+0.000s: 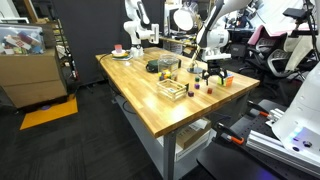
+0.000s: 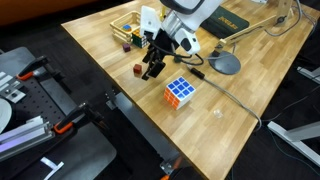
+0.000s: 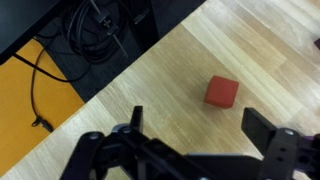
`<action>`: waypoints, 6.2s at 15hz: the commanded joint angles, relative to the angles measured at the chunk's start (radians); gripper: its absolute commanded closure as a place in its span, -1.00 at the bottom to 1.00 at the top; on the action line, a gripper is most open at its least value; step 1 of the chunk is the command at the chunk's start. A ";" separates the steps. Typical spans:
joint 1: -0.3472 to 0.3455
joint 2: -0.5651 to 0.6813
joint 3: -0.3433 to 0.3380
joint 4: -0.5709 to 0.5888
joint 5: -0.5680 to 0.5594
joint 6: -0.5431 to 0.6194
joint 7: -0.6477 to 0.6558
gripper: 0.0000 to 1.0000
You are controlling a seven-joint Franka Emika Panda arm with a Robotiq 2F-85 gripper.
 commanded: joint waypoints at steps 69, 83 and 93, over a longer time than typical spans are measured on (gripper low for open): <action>-0.026 0.010 0.025 -0.082 0.308 0.078 0.182 0.92; 0.192 -0.221 0.108 0.006 -0.027 -0.073 0.144 0.85; 0.227 -0.236 0.154 0.115 -0.129 0.075 0.003 0.85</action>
